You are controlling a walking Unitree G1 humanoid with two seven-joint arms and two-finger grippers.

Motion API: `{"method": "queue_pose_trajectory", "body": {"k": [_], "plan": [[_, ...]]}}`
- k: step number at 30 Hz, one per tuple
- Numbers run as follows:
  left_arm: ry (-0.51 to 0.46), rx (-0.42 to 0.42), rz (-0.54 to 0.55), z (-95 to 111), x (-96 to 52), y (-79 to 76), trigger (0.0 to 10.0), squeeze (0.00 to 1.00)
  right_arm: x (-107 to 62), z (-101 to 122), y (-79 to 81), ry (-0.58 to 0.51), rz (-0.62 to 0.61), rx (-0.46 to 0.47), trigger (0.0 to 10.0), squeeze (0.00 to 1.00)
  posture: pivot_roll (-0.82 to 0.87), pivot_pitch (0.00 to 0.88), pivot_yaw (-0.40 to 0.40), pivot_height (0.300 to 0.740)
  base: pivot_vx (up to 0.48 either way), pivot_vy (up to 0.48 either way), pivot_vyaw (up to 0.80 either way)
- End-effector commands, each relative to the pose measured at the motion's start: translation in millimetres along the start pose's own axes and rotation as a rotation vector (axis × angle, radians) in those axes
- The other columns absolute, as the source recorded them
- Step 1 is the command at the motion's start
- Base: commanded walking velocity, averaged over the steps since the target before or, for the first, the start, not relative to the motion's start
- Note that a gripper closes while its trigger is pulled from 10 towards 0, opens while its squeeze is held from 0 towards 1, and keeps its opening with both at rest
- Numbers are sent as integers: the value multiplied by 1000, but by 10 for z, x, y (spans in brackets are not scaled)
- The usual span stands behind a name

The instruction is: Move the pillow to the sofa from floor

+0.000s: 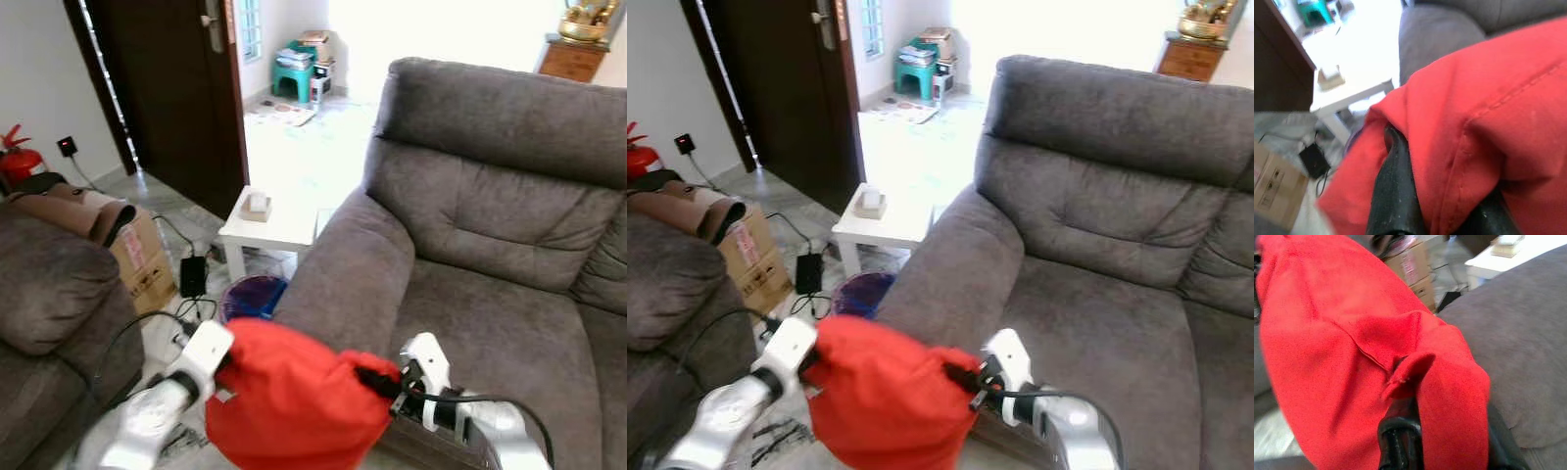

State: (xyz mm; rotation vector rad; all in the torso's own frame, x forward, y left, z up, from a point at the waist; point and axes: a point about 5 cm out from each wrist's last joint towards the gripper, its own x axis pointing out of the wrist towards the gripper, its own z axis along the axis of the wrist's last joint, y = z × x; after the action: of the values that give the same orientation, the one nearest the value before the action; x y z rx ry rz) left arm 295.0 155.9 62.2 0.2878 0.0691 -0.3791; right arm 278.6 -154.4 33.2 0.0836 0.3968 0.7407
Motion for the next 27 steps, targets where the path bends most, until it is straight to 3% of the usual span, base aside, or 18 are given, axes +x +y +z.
{"method": "queue_pose_trajectory", "body": {"k": [1, 4, 7, 9, 12, 20, 27], "plan": [[-90, 5, -16, 244, 94, -77, 10000, 0, 18, 212, -42, -96, -76, -28, 10000, 0, 81, 9, -20, 740, 0, 0, 0], [-145, -60, 34, 378, 148, -151, 10000, 0, 12, 220, -83, -156, -220, 42, 10000, 0, 79, 20, -25, 740, 0, 0, 0], [-105, -100, 96, 371, 160, -148, 10000, 0, 48, 257, -78, -192, -305, 84, 10000, 0, 78, 24, -23, 740, 0, 0, 0], [-82, -52, 100, 338, 150, -149, 10000, 0, 71, 252, -92, -172, -353, 77, 10000, 0, 74, 26, -21, 740, 0, 0, 0], [-76, -80, 129, 320, 111, -105, 10000, 0, 82, 252, -129, -177, -414, 124, 10000, 0, 74, 29, -19, 740, 0, 0, -800], [-86, -111, 203, 351, 43, 39, 10000, 0, 123, 276, -98, -180, -432, 117, 10000, 0, 86, 28, -26, 740, 0, 0, -800], [-89, -87, 180, 354, 17, 4, 10000, 0, 128, 301, -116, -184, -451, 122, 10000, 0, 88, 26, -29, 740, 0, -43, -114]]}}
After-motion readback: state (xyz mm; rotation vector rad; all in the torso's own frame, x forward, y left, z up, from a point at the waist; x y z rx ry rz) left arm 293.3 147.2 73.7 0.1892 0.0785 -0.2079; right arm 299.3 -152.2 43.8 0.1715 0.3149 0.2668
